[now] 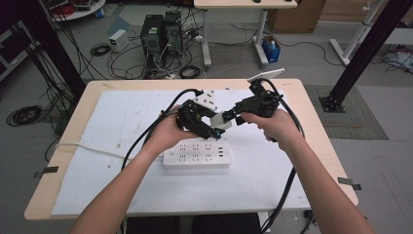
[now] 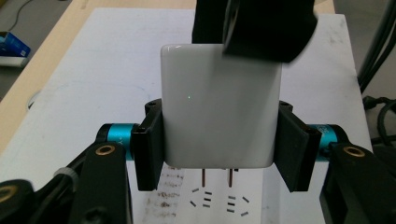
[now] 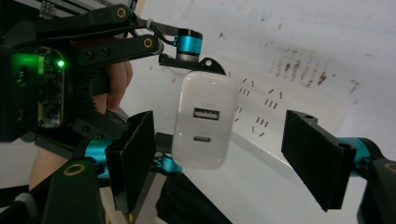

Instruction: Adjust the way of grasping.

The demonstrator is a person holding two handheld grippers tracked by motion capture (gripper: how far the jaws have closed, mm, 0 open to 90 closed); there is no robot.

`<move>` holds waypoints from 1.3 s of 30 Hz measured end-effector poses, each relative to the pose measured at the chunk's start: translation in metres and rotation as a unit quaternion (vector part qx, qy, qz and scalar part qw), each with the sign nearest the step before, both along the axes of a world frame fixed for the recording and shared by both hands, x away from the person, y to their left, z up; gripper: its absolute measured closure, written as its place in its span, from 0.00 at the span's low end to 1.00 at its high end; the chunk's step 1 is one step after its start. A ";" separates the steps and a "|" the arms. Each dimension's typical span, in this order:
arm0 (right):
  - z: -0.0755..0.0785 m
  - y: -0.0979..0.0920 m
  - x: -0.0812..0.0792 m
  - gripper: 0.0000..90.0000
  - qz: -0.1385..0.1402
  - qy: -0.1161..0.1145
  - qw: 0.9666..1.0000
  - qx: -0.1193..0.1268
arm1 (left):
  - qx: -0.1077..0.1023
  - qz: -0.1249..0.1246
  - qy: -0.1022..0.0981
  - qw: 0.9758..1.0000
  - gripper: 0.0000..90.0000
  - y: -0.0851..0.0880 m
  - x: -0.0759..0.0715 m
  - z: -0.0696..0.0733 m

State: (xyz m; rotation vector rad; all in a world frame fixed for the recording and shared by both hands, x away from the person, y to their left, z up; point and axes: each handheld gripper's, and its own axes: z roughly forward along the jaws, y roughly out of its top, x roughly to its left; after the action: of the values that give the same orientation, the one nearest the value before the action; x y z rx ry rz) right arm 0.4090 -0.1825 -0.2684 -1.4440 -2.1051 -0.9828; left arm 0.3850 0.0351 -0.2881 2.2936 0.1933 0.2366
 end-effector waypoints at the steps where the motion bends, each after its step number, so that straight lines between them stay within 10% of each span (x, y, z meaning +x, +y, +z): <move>1: -0.003 0.003 0.001 0.32 0.004 0.004 1.000 0.001 | 0.000 -0.002 -0.007 1.000 0.47 -0.003 -0.001 -0.001; 6: -0.009 0.011 0.004 0.60 0.014 0.014 1.000 0.019 | 0.005 -0.004 -0.023 1.000 0.47 -0.007 -0.004 0.000; 12: -0.012 0.011 0.005 0.69 0.023 0.016 0.999 0.029 | 0.023 0.006 -0.063 0.998 0.46 -0.009 -0.009 0.001; 14: -0.011 0.011 0.005 0.69 0.025 0.007 0.999 0.023 | 0.043 0.029 -0.070 0.996 0.32 -0.010 -0.009 -0.001; 21: 0.006 -0.004 0.004 0.69 0.028 -0.048 0.998 -0.041 | 0.128 0.068 -0.031 0.989 0.19 0.016 -0.007 -0.007; 24: 0.015 -0.006 0.001 0.69 0.042 -0.074 0.992 -0.094 | 0.176 0.097 -0.005 0.980 0.19 0.036 -0.005 -0.009; 26: 0.020 -0.004 -0.002 0.69 0.057 -0.091 0.985 -0.138 | 0.206 0.116 0.025 0.971 0.19 0.050 -0.002 -0.011; 27: 0.024 -0.002 -0.004 0.69 0.079 -0.107 0.976 -0.173 | 0.221 0.125 0.033 0.967 0.19 0.058 -0.001 -0.013; 29: 0.027 0.002 -0.008 0.69 0.097 -0.122 0.965 -0.212 | 0.252 0.148 0.049 0.955 0.19 0.072 0.002 -0.017; 30: 0.027 0.002 -0.008 0.69 0.097 -0.122 0.965 -0.212 | 0.263 0.162 0.062 0.949 0.19 0.079 0.004 -0.019; 31: 0.029 0.006 -0.010 0.69 0.118 -0.134 0.955 -0.238 | 0.278 0.186 0.081 0.939 0.19 0.095 0.008 -0.024; 32: 0.029 0.006 -0.010 0.69 0.118 -0.134 0.955 -0.238 | 0.278 0.186 0.081 0.939 0.19 0.095 0.008 -0.024; 36: 0.031 0.012 -0.013 0.69 0.151 -0.145 0.943 -0.261 | 0.302 0.215 0.102 0.923 0.19 0.118 0.014 -0.033; 39: 0.030 0.013 -0.011 0.69 0.166 -0.143 0.939 -0.266 | 0.302 0.222 0.107 0.921 0.19 0.127 0.012 -0.035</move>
State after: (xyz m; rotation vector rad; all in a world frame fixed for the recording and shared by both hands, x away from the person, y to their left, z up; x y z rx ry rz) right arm 0.3978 -0.1690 -0.2387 -1.1397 -2.8724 -0.5349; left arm 0.3969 0.1624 -0.3233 2.8631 0.8651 0.3046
